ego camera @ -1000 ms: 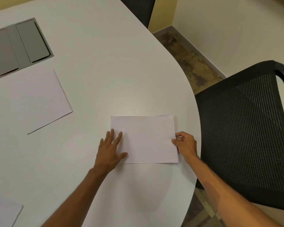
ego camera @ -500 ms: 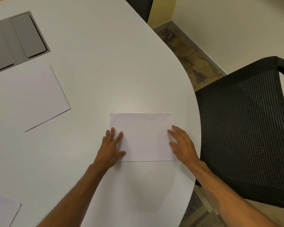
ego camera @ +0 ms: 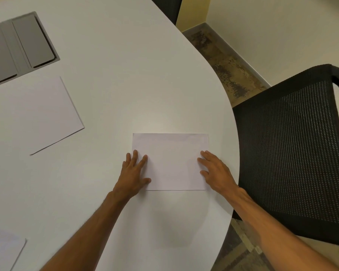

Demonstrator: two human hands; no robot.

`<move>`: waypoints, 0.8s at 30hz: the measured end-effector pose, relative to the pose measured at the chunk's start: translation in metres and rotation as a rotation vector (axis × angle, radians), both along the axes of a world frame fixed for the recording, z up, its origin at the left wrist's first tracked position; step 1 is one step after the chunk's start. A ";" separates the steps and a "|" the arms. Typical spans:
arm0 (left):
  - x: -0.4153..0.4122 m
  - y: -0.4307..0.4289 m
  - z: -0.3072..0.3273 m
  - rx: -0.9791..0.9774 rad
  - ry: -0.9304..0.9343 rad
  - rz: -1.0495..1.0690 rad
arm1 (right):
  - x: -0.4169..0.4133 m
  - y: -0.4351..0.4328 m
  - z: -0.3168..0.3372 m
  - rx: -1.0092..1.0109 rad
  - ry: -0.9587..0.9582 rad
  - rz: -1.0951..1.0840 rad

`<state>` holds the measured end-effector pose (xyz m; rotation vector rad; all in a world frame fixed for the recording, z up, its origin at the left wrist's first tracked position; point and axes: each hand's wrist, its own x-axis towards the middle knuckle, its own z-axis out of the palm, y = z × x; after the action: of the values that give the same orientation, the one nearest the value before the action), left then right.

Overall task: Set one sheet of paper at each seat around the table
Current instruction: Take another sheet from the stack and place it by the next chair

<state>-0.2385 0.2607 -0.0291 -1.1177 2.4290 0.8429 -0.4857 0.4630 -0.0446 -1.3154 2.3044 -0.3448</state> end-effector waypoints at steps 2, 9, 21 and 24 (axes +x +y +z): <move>-0.001 0.000 0.001 -0.008 -0.011 -0.002 | 0.001 0.000 0.000 0.006 0.005 0.009; -0.002 0.000 0.000 -0.028 -0.043 -0.023 | 0.001 0.001 0.003 0.009 0.059 0.036; 0.012 0.006 0.020 -0.221 -0.069 -0.072 | 0.002 0.005 0.016 -0.011 0.063 0.059; 0.017 0.013 0.034 -0.282 -0.070 -0.048 | 0.009 0.001 0.026 -0.007 0.050 0.068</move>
<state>-0.2216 0.2735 0.0046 -1.1570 2.5594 0.4472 -0.4765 0.4637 -0.0189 -1.4176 2.2944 -0.3009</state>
